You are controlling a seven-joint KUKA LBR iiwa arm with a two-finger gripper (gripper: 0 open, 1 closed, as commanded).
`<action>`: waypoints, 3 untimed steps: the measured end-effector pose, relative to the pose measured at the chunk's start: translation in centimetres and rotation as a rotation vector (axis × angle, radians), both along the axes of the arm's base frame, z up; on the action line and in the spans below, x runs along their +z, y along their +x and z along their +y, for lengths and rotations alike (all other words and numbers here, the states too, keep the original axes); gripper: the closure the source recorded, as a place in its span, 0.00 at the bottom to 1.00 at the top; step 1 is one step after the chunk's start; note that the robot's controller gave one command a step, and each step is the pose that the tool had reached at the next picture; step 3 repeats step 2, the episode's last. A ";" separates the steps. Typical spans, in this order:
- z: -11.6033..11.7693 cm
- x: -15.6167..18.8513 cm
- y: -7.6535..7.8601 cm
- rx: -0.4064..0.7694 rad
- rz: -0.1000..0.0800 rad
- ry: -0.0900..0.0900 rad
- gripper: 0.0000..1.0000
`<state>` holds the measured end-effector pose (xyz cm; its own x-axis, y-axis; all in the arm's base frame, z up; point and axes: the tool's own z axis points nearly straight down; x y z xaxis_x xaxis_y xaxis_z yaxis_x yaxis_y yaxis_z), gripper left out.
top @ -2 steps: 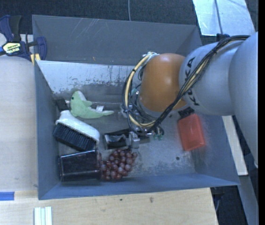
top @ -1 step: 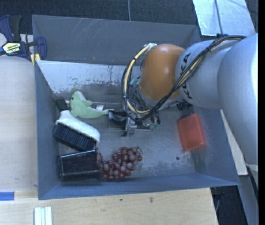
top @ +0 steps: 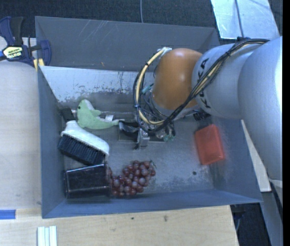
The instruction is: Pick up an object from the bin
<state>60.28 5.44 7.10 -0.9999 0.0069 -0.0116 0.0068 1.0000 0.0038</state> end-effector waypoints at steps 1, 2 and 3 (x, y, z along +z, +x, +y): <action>0.0 0.1 0.0 0.000 0.000 0.000 1.00; 0.0 0.6 -0.1 0.000 0.002 0.000 1.00; 0.0 0.6 -0.1 0.000 0.002 0.000 1.00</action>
Offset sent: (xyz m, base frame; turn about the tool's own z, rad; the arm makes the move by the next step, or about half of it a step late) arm 0.0001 0.0000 0.0294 0.0000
